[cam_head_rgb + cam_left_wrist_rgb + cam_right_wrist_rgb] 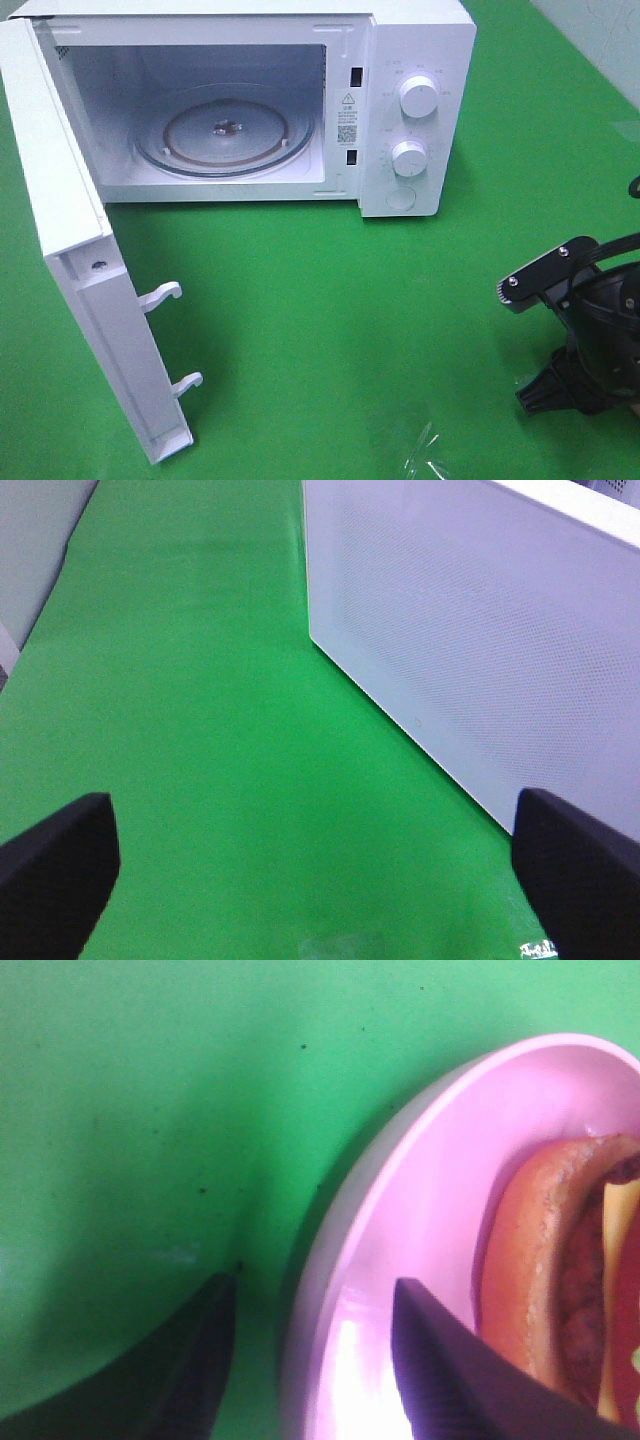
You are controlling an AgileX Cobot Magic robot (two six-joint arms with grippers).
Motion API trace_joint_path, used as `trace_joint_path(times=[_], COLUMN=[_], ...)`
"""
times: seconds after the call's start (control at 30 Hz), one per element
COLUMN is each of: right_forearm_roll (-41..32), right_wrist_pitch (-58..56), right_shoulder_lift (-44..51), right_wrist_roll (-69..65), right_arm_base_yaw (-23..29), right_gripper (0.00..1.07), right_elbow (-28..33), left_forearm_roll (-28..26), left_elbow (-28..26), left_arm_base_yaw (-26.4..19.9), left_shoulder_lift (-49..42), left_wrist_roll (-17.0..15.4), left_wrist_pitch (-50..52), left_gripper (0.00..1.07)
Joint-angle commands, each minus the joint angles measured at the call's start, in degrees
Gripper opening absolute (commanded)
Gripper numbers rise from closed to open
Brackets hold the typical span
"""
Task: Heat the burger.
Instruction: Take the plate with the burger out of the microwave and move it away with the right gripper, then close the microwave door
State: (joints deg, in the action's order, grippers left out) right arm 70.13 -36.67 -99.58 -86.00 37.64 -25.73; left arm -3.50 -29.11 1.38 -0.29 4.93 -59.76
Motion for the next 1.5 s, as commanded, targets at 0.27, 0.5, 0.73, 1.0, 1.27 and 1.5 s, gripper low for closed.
trace_joint_path(times=[0.27, 0.5, 0.73, 1.0, 1.27, 1.5], right_forearm_roll=[-15.5, -31.5, -40.2, -48.1, -58.4, -62.2], right_wrist_pitch=[1.1, 9.7, 5.3, 1.1, 1.0, -0.7], right_shoulder_lift=[12.0, 26.0, 35.1, 40.5, 42.2, 49.5], right_wrist_roll=[12.3, 34.7, 48.9, 59.4, 66.0, 68.3], right_arm_base_yaw=[0.0, 0.0, 0.0, 0.0, 0.0, 0.0], right_gripper=[0.52, 0.72, 0.81, 0.75, 0.76, 0.76], right_elbow=[-2.8, -3.0, -3.0, -3.0, -3.0, -3.0], left_forearm_roll=[-0.1, -0.1, -0.1, -0.1, -0.1, -0.1], left_elbow=[0.2, 0.2, 0.2, 0.2, 0.2, 0.2], left_arm_base_yaw=[-0.1, -0.1, -0.1, -0.1, -0.1, -0.1], left_shoulder_lift=[-1.1, -1.1, -1.1, -1.1, -1.1, -1.1], left_wrist_roll=[-0.2, -0.2, -0.2, -0.2, -0.2, -0.2], left_wrist_pitch=[0.1, 0.1, 0.1, 0.1, 0.1, 0.1], left_gripper=[1.0, 1.0, 1.0, 1.0, 1.0, 1.0])
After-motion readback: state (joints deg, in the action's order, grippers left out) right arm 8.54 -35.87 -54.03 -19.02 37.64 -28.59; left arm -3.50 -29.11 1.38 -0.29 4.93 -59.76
